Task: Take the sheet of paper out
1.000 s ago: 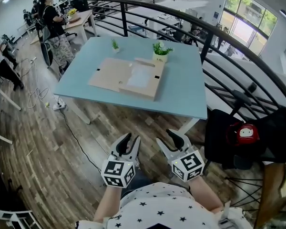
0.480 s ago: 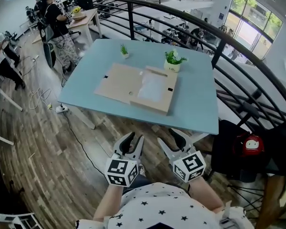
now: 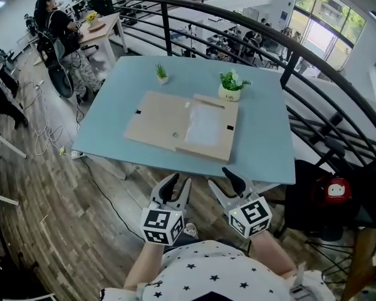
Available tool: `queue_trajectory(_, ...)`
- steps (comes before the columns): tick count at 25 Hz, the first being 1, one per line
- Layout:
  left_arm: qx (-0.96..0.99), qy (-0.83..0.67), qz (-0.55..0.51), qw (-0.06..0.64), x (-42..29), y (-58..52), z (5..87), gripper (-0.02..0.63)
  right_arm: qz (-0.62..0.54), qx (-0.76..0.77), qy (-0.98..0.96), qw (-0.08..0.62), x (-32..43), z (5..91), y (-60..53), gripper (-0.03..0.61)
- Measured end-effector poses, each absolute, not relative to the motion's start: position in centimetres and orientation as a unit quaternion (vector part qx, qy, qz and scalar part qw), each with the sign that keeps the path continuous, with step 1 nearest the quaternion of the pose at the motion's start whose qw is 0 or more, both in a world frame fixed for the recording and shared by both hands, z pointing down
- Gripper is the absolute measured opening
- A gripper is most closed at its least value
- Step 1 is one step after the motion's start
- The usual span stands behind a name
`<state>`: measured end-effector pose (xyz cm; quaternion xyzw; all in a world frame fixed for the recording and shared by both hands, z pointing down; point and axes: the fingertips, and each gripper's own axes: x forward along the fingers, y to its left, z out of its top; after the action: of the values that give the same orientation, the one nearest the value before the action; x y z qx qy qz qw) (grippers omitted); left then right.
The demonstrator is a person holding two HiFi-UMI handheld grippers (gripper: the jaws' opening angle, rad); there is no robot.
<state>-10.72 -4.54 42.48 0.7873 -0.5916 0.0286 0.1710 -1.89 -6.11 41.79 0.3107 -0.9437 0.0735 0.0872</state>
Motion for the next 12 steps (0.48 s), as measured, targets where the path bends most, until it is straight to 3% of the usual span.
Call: queue_trajectory(12, 0.798, -0.575, 0.036, 0.177, -14.3, -10.3, 43.4, 0.121, 0.077, 0.328, -0.938, 0.077, -5.6, 42.1, -11.6, 0.192)
